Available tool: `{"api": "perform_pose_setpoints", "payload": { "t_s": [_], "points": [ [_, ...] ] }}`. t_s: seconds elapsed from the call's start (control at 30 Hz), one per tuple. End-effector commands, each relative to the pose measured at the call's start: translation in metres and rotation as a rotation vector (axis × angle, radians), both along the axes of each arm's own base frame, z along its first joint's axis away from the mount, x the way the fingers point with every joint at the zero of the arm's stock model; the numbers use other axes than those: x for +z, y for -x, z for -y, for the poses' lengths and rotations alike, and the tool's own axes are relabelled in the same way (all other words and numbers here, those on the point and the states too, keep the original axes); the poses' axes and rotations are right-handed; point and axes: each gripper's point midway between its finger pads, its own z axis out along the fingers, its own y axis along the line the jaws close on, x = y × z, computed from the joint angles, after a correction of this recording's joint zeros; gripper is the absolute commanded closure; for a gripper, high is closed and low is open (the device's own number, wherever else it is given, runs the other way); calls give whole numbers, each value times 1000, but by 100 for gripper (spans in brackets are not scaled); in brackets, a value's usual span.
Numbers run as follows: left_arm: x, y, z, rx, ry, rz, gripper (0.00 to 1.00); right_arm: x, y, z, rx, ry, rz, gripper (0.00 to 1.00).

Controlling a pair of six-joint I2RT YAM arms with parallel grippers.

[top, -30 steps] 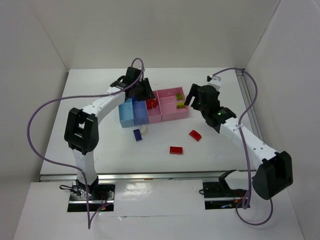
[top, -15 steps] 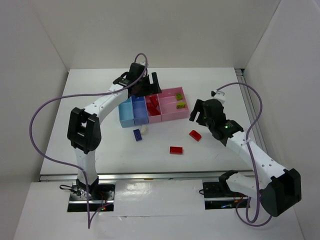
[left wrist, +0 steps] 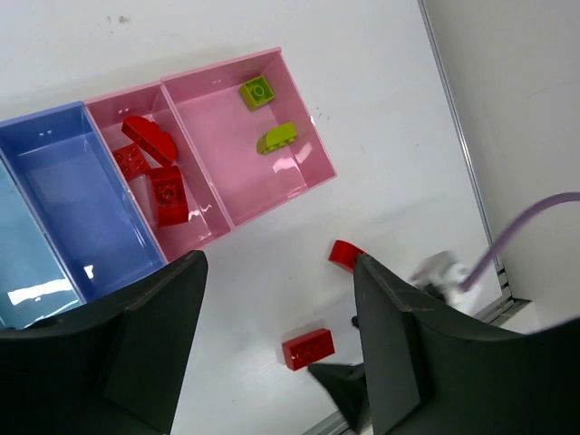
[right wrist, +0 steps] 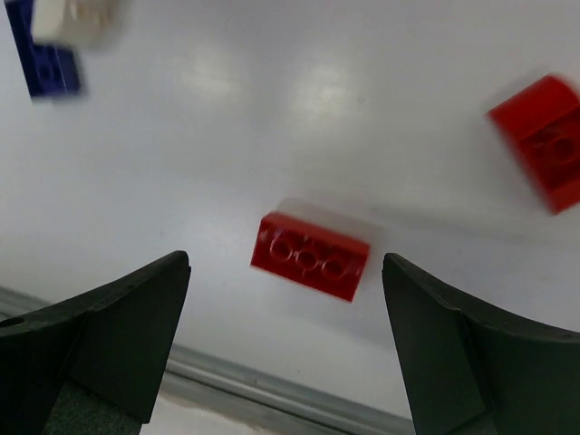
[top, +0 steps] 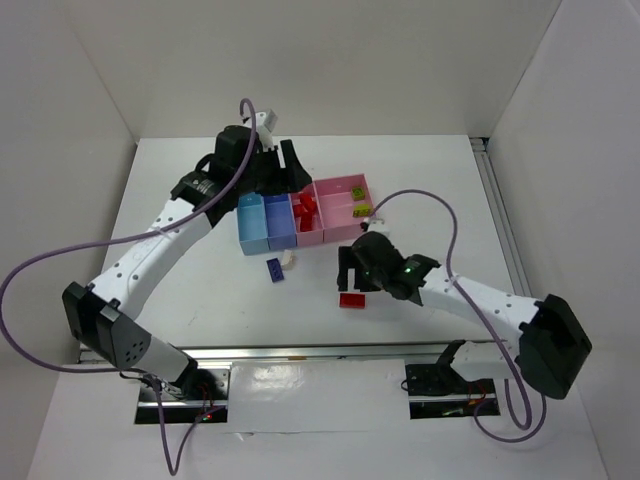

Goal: Sort the legos into containers by color

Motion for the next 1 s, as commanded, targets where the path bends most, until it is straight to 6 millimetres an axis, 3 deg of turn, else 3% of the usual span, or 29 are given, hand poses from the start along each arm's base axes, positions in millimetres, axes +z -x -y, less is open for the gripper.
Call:
{"api": "perform_pose_setpoints", "payload": {
  "t_s": [0.0,0.07,0.2,0.33,0.37,0.43,0.53,0.57,0.7,0.97],
  "points": [
    [5,13,-13,-5,-28,6,24,-15,30,-18,97,73,-66,6],
    [6,22,-15,-21,-37,-3,24,-24,36,-16,132,157,-81,4],
    [35,36,-13,-65,7,33,23,-54,60,-1,141,288,-254,4],
    [44,36,-24,-27,-8,57,20,-64,70,0,136,350,-262,4],
    [40,33,-31,7,-30,51,20,-64,67,-5,136,340,-255,4],
    [13,28,-41,60,-105,-22,20,-67,58,-5,142,382,-227,4],
    [-15,34,-47,60,-155,-118,39,-69,45,-8,144,444,-204,4],
    [-34,42,-43,24,-158,-170,44,-69,39,-7,159,468,-196,4],
    [-53,58,-46,15,-142,-203,45,-78,21,-8,204,476,-204,3],
    [-52,61,-47,15,-140,-199,44,-88,-1,-9,219,338,-222,4]
  ]
}}
